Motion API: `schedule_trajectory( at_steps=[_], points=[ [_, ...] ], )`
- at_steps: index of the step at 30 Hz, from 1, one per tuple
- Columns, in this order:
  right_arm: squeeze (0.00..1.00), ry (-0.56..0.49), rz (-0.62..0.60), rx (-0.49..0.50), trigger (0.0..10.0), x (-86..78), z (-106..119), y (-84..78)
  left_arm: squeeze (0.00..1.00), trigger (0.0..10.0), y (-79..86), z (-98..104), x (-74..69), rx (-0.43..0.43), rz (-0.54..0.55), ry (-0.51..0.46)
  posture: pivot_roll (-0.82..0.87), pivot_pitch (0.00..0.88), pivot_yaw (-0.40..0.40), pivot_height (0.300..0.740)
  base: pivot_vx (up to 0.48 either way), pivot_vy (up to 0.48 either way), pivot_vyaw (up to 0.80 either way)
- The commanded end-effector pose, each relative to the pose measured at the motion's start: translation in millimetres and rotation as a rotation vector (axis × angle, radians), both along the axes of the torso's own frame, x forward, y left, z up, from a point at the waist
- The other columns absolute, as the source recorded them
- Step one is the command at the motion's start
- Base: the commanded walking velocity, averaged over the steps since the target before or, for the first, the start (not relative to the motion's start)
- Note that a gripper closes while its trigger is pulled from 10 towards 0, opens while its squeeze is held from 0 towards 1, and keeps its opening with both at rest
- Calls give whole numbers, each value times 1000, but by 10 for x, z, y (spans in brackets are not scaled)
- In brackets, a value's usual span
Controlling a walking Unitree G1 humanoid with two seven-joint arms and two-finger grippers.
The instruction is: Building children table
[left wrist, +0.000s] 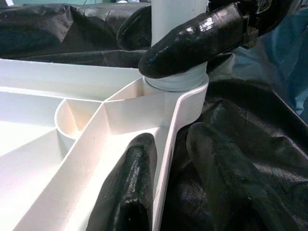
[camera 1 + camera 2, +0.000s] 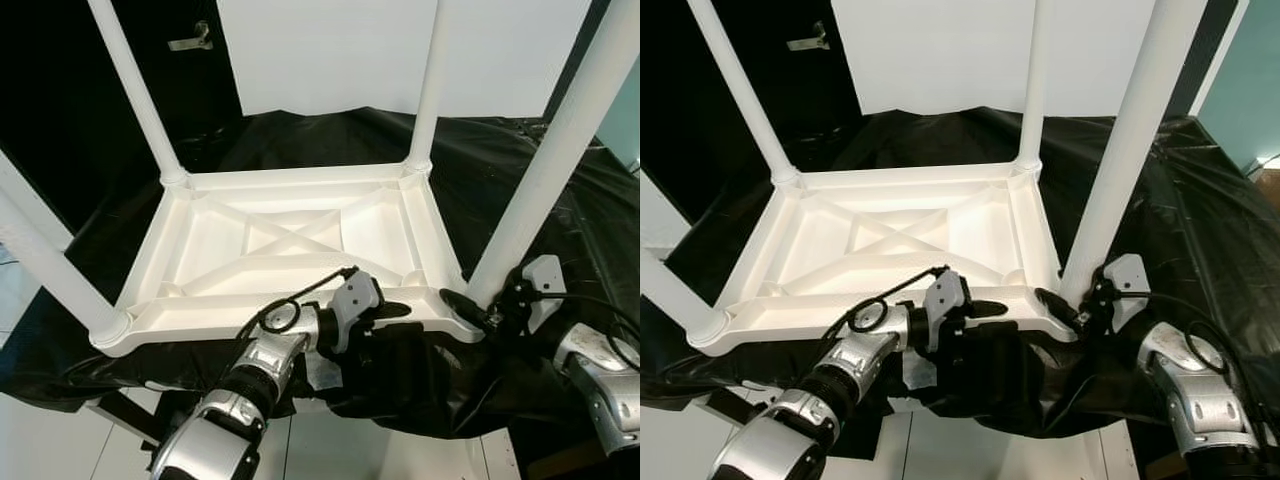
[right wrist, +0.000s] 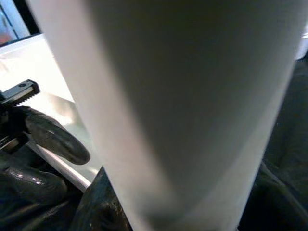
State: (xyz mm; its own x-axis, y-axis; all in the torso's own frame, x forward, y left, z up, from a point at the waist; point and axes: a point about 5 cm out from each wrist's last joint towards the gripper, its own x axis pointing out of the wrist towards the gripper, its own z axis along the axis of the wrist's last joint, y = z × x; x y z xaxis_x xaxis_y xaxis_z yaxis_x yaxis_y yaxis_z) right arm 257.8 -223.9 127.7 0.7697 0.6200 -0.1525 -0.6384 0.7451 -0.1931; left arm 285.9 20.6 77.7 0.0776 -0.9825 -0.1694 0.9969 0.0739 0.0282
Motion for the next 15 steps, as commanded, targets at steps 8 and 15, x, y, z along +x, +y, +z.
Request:
schedule_trajectory(
  at_steps=[8,15],
  points=[
    [0,7,-141,19,0,20,-160,104,0,10000,143,-402,-212,146,-42,164,-114,0,24,740,0,0,0],
    [0,-113,-587,142,0,-97,-342,333,0,10000,136,-403,-217,147,-45,161,-108,0,19,740,0,0,0]
  ],
)
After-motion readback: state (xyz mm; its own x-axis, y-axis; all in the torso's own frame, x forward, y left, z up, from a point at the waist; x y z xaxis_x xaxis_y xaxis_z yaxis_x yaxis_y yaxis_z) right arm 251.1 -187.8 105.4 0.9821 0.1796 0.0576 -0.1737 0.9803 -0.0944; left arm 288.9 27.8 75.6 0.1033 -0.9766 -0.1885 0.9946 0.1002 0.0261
